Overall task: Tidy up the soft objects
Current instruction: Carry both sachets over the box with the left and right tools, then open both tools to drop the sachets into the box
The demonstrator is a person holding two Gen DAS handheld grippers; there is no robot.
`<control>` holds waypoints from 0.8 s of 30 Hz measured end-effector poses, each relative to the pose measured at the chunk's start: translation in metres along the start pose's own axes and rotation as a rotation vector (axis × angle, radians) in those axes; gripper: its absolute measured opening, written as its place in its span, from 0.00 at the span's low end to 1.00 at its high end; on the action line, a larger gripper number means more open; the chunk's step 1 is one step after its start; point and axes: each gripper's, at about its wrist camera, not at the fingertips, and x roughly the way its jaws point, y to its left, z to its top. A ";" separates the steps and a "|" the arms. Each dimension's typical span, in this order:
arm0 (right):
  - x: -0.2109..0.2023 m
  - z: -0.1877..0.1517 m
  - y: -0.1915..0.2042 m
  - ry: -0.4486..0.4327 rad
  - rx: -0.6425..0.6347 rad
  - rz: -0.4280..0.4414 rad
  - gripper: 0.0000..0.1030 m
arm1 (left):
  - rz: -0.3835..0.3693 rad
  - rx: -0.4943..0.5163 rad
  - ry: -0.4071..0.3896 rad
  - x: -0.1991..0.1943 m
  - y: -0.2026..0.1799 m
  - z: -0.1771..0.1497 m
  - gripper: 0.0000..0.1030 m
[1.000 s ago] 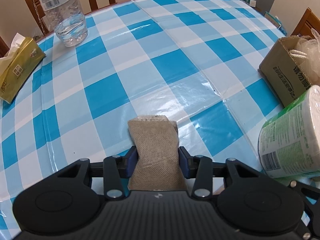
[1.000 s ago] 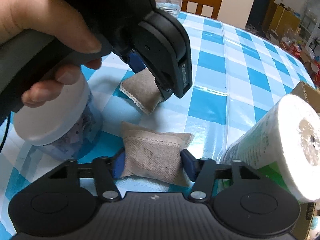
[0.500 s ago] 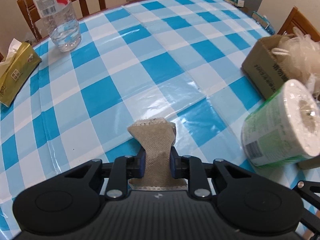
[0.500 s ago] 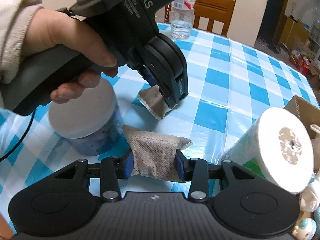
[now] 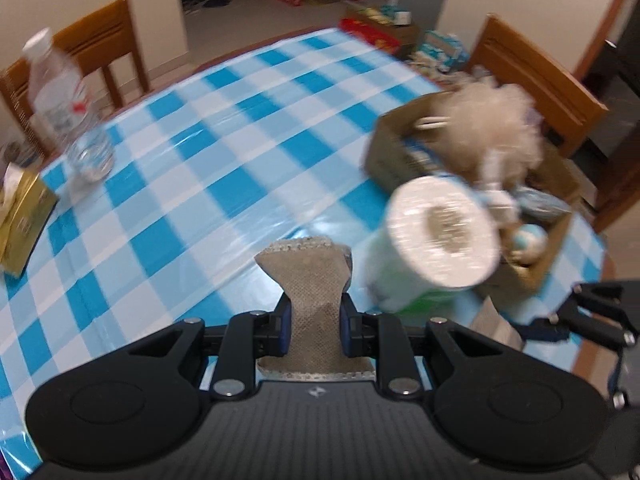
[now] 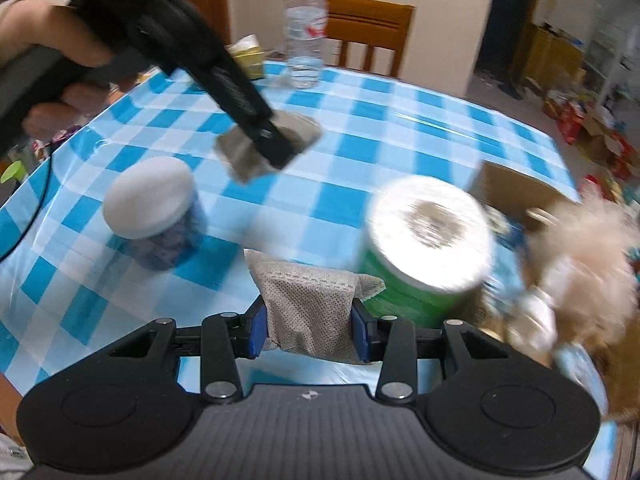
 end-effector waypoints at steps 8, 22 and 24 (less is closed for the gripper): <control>-0.043 -0.026 -0.053 -0.029 0.054 -0.069 0.45 | -0.063 0.026 -0.049 -0.016 -0.070 0.037 0.20; -0.077 -0.062 -0.163 -0.079 0.079 -0.157 0.45 | -0.025 -0.036 -0.092 0.066 -0.151 0.113 0.66; -0.077 -0.067 -0.175 -0.077 0.093 -0.162 0.45 | 0.025 -0.031 -0.141 0.067 -0.157 0.109 0.85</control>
